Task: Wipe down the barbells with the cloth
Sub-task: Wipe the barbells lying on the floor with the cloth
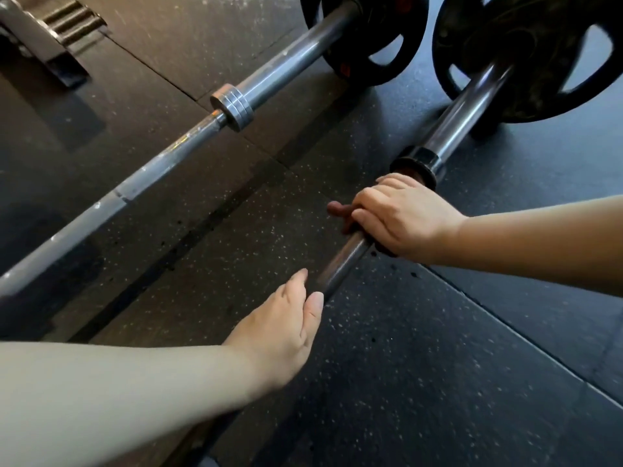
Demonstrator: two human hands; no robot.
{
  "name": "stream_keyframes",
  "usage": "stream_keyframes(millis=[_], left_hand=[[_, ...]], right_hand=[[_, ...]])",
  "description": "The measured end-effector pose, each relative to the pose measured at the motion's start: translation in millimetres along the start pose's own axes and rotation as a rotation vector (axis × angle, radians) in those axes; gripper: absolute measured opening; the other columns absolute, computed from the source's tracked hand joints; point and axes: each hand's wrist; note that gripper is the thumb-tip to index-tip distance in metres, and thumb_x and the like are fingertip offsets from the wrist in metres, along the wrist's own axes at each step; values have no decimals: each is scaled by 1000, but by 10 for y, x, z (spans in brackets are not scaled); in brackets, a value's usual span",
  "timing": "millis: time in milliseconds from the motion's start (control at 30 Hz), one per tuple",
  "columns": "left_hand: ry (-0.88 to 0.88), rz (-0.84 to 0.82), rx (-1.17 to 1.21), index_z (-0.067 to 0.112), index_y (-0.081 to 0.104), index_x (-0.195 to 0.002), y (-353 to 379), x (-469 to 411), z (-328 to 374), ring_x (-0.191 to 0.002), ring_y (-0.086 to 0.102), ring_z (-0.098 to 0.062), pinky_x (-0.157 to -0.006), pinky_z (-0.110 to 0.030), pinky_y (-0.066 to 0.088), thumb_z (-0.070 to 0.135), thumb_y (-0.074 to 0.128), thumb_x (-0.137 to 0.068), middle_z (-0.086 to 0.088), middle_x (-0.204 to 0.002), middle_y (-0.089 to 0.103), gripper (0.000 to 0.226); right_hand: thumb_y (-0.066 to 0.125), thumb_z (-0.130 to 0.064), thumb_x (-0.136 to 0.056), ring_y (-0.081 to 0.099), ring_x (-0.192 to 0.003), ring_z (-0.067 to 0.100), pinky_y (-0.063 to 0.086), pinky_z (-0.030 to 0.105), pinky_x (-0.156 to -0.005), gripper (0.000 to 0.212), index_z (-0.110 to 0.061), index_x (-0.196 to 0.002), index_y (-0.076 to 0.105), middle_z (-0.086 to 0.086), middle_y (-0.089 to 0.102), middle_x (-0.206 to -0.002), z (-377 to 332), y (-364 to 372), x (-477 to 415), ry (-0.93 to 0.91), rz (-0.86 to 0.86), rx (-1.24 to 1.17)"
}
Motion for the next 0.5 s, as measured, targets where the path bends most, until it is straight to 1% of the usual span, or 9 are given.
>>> stream_keyframes(millis=[67, 100, 133, 200, 267, 300, 333, 400, 500], left_hand=[[0, 0, 8, 23, 10, -163, 15, 33, -55, -151, 26, -11, -120, -28, 27, 54, 19, -105, 5, -167, 23, 66], [-6, -5, 5, 22, 13, -162, 19, 56, -75, -149, 30, -11, -118, -27, 29, 53, 20, -105, 5, -165, 27, 65], [-11, -7, 4, 24, 21, -158, 23, 80, -97, -143, 39, -13, -115, -28, 34, 52, 22, -105, 4, -159, 36, 60], [-13, 0, 30, 32, 40, -137, 22, 127, -143, -114, 58, -13, -101, -36, 47, 53, 25, -104, 7, -132, 55, 41], [-23, -9, 35, 34, 44, -122, 7, 153, -182, -96, 61, -10, -87, -39, 51, 53, 28, -104, 9, -114, 58, 31], [-19, -21, 36, 33, 43, -129, 7, 160, -200, -103, 61, -10, -91, -37, 51, 53, 27, -104, 9, -123, 58, 35], [-5, -38, 30, 30, 37, -143, 9, 161, -217, -121, 56, -11, -102, -34, 47, 53, 26, -105, 8, -139, 52, 46], [17, -58, 18, 26, 16, -160, 1, 161, -218, -147, 32, -11, -118, -29, 31, 54, 22, -105, 7, -163, 29, 62], [23, -70, 25, 24, 15, -161, -28, 154, -202, -149, 29, -11, -120, -29, 29, 53, 22, -105, 5, -165, 27, 64]], right_hand=[[19, -49, -105, 63, -91, 27, 41, 45, -103, 52, -20, -96, 61, -2, 67, -90, -204, 93, 27, 66, 19, -63], [19, -49, -105, 63, -90, 26, 42, 45, -101, 51, -20, -98, 62, -3, 67, -91, -365, 120, 60, 33, 8, -88], [21, -48, -105, 63, -91, 26, 43, 45, -98, 50, -20, -103, 63, -3, 67, -94, -531, 129, 100, -59, -17, -103], [27, -48, -106, 63, -95, 25, 45, 44, -97, 47, -17, -117, 61, -1, 67, -103, -728, 108, 153, -283, -145, -95], [30, -50, -107, 64, -96, 25, 49, 44, -93, 48, -15, -125, 58, 2, 67, -107, -581, 53, 91, -447, -216, -57], [29, -52, -106, 65, -93, 27, 51, 43, -89, 51, -14, -121, 59, 3, 68, -103, -461, 28, 49, -444, -200, -25], [25, -54, -106, 65, -88, 30, 51, 43, -86, 55, -13, -114, 61, 4, 68, -96, -321, -5, -2, -382, -158, -5], [20, -55, -106, 64, -81, 33, 50, 44, -85, 58, -12, -98, 59, 5, 66, -84, -141, -44, -45, -179, -63, 1], [25, -49, -104, 63, -77, 29, 45, 43, -85, 47, -19, -89, 57, -2, 64, -79, -396, 34, -4, -19, -28, -12]])
Point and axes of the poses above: each hand's wrist, its own x-axis away from the middle knuckle, its own y-axis out of the palm, z = x × y
